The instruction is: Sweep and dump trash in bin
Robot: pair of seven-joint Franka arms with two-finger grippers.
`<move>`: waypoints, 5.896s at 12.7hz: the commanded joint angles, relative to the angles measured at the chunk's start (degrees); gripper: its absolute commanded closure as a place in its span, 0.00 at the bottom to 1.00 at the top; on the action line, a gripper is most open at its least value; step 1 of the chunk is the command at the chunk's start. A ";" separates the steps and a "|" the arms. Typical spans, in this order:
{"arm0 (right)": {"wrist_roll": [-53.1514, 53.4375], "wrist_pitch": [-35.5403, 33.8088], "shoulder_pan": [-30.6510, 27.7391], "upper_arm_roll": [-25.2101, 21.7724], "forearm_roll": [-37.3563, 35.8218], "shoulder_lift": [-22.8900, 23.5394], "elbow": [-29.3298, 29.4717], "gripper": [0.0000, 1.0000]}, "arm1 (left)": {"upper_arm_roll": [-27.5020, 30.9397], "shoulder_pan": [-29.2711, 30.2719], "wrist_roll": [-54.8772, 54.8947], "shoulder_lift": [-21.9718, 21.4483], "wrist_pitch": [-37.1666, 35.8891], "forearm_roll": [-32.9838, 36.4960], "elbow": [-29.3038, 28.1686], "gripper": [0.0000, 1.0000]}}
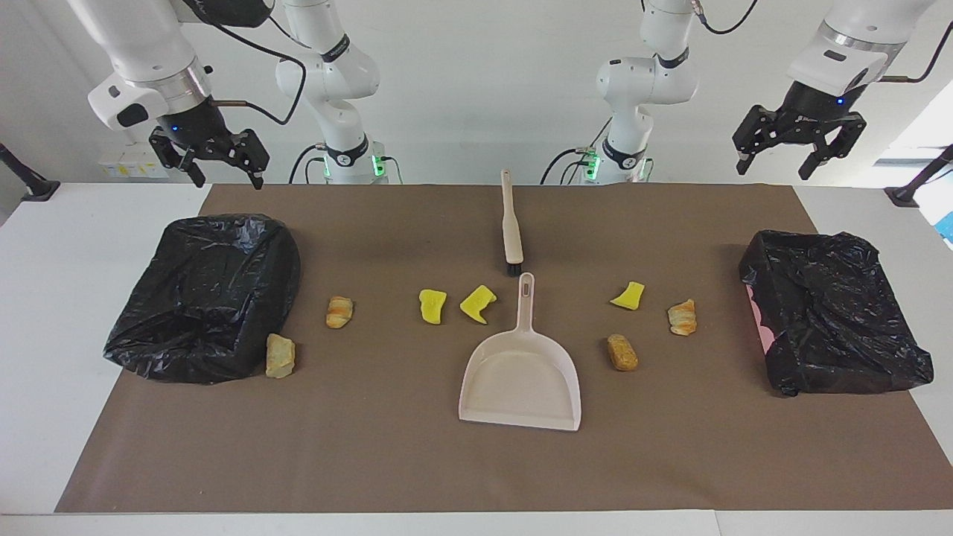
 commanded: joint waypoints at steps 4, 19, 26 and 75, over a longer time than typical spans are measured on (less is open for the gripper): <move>0.81 -1.44 0.04 -0.33 1.06 -2.33 -2.47 0.00 | -0.35 1.00 0.80 0.04 -0.52 -0.87 0.86 0.00; 2.30 0.31 0.31 3.27 1.06 -2.07 -2.74 0.00 | -7.01 -0.85 -0.95 -9.17 0.09 -1.31 -13.61 0.00; 8.00 6.80 0.39 11.34 1.15 4.25 -2.65 0.00 | -21.15 -0.85 -12.44 -21.57 6.94 -6.75 -34.71 0.00; 43.29 33.46 21.85 16.37 -9.05 32.40 6.49 1.00 | -19.71 0.91 -16.63 -19.57 21.01 -2.71 -56.18 1.00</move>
